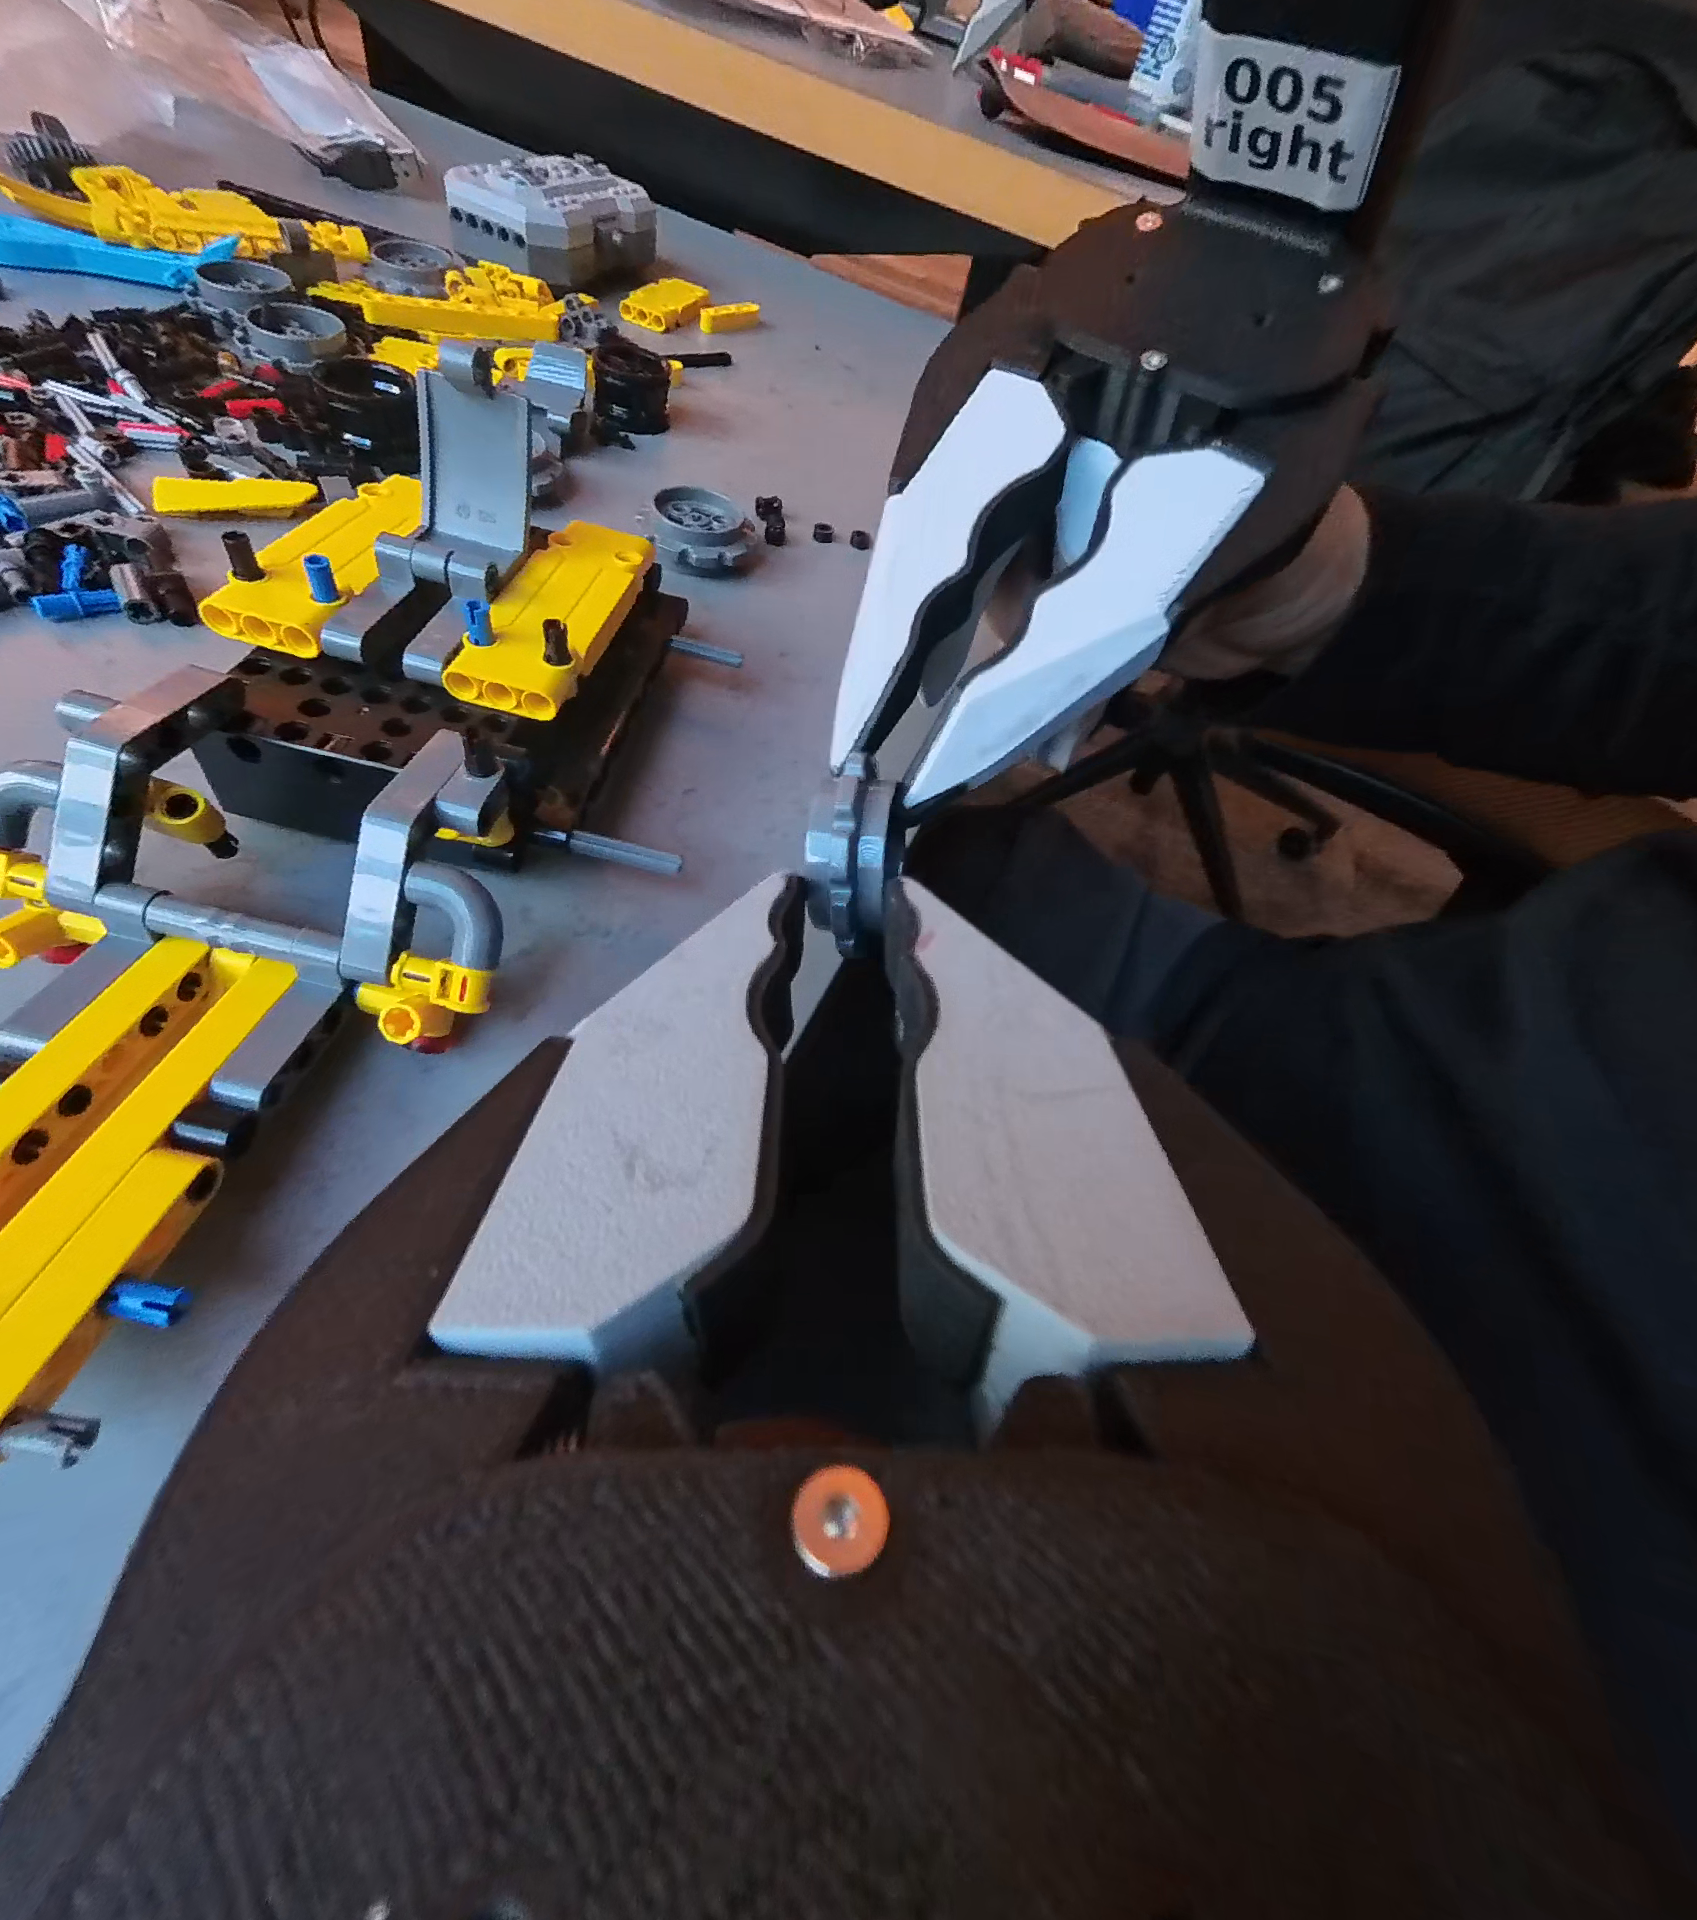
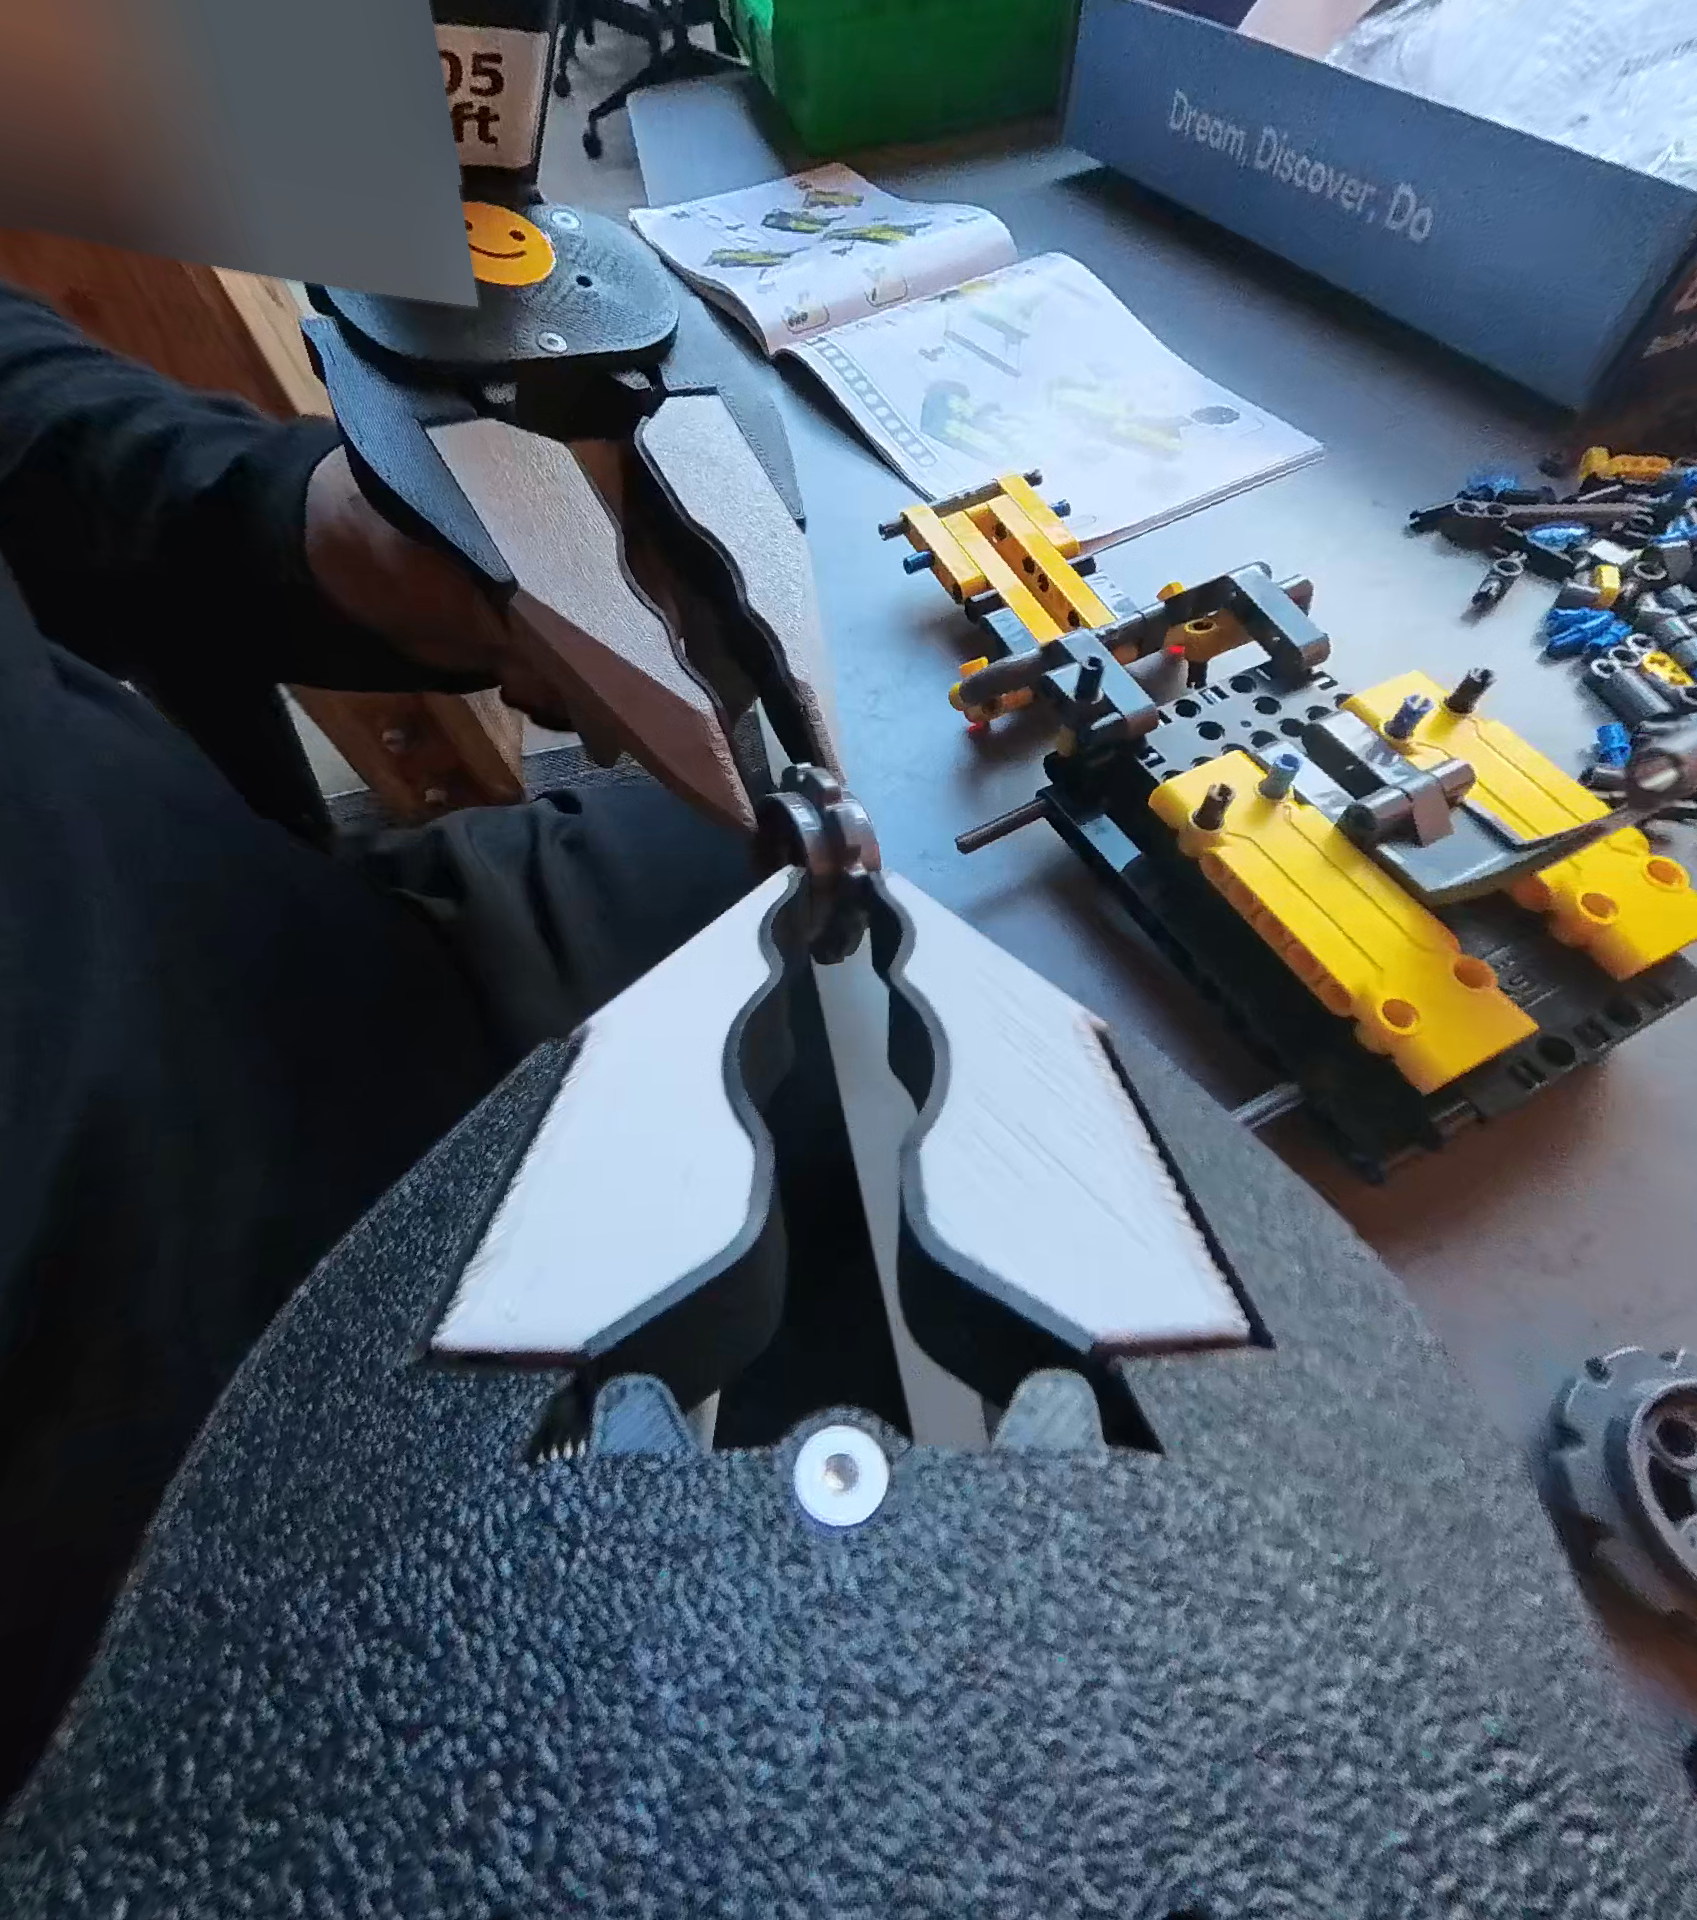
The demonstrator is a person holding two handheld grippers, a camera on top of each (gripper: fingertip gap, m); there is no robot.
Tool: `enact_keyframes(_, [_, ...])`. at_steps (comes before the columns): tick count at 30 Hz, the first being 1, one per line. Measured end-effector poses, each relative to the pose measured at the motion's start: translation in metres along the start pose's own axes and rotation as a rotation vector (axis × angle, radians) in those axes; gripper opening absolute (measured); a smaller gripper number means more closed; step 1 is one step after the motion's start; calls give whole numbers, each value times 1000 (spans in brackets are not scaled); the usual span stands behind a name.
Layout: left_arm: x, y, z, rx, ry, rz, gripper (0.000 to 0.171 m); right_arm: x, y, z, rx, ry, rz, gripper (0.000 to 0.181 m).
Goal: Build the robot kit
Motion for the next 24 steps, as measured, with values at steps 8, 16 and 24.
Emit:
enact_keyframes(8, [8, -4, -2, -187, -110, 11, 11, -4, -6, -2, 139, 99, 2, 11])
enact_keyframes(16, [14, -15, 21, -640, -319, 62, 11, -7, -6, -16, 488, 291, -93, 14])
enact_keyframes(24, [9, -6, 26, -1013, -523, -17, 10, -11, -3, -14, 698, 416, -153, 16])
Point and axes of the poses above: each gripper's, where its closed fingertips meet, x back along the fingers, y out of its underside, z = x × y across the jaws, the point moved 4 cm from there along x, back along the fingers, and after that the axes turned 9 degrees about -z, right-handed, at the moved point
